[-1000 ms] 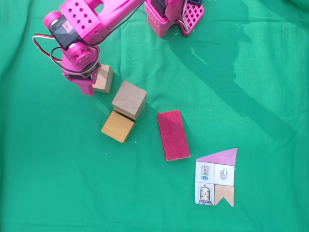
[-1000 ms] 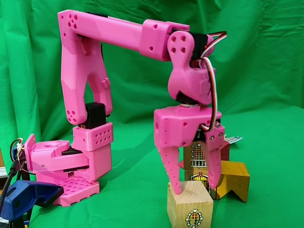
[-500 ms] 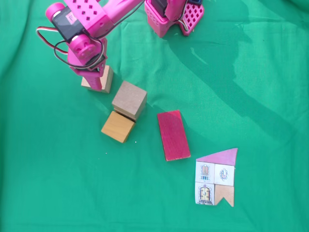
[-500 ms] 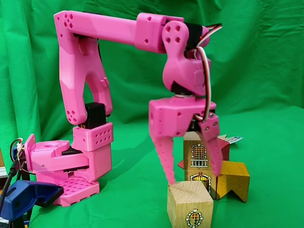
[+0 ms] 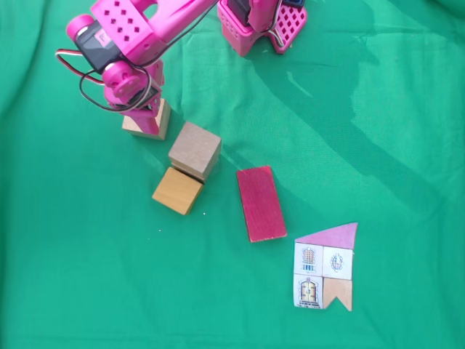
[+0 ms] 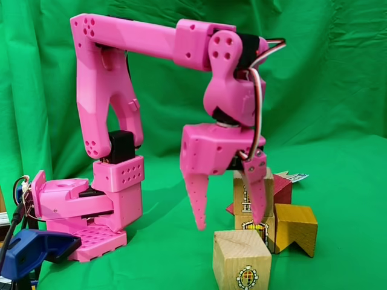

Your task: Grasp some building blocks and build the house on the picture.

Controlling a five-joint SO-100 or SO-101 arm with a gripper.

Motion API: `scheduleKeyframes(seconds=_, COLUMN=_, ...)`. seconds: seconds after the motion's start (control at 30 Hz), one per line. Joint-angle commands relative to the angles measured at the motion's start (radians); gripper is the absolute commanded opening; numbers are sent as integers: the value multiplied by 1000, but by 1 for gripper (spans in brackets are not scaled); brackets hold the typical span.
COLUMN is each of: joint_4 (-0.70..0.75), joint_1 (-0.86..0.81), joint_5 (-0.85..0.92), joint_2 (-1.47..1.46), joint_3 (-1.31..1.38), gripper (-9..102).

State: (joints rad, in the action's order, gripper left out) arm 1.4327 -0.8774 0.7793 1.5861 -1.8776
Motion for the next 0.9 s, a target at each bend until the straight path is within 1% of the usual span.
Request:
scheduleKeyframes(seconds=0.0, joint_4=-29, joint_1=-2, joint_5=8, joint_2=-15, joint_3=48, gripper=33)
scheduleKeyframes(seconds=0.13, joint_4=-77, joint_1=-3, joint_5=8, joint_2=-55, joint_3=58, gripper=33)
scheduleKeyframes(seconds=0.43, joint_4=-109, joint_1=-3, joint_5=8, joint_2=-95, joint_3=58, gripper=33)
scheduleKeyframes(seconds=0.6, joint_4=-166, joint_1=-5, joint_5=8, joint_2=-140, joint_3=60, gripper=33)
scheduleKeyframes(seconds=0.87, joint_4=-170, joint_1=-5, joint_5=8, joint_2=-152, joint_3=41, gripper=32)
